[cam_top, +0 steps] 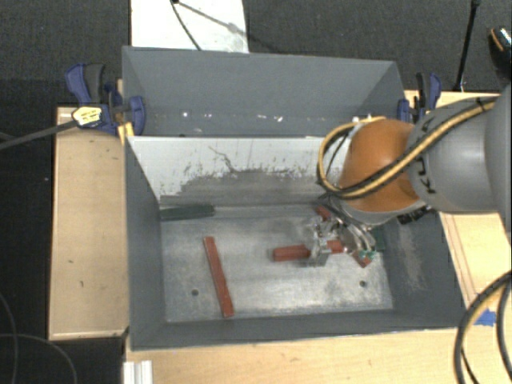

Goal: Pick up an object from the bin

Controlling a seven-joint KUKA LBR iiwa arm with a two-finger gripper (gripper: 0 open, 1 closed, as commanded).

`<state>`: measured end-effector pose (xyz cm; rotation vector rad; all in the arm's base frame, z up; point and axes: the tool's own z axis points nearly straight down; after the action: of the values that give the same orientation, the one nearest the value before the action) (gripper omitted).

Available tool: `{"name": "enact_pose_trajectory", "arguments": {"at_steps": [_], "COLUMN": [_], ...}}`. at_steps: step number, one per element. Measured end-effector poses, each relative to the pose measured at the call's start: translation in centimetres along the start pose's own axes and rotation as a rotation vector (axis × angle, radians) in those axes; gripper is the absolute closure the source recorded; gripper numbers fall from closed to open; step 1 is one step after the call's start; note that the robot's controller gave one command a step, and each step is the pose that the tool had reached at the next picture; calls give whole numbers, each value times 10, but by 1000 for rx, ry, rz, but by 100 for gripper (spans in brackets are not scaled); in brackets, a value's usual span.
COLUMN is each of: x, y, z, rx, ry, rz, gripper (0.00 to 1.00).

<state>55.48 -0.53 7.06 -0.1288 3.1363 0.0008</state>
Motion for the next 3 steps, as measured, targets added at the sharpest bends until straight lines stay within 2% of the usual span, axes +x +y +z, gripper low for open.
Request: {"name": "enact_pose_trajectory", "arguments": {"at_steps": [1,2,3], "x": [63,64,71], "y": [-59,-61,-33], "z": [-3,-128,-159], "rx": [2,2,0], "ry": [7,-7,-4], "rz": [-7,5,29], "gripper": [100,100,100]}}
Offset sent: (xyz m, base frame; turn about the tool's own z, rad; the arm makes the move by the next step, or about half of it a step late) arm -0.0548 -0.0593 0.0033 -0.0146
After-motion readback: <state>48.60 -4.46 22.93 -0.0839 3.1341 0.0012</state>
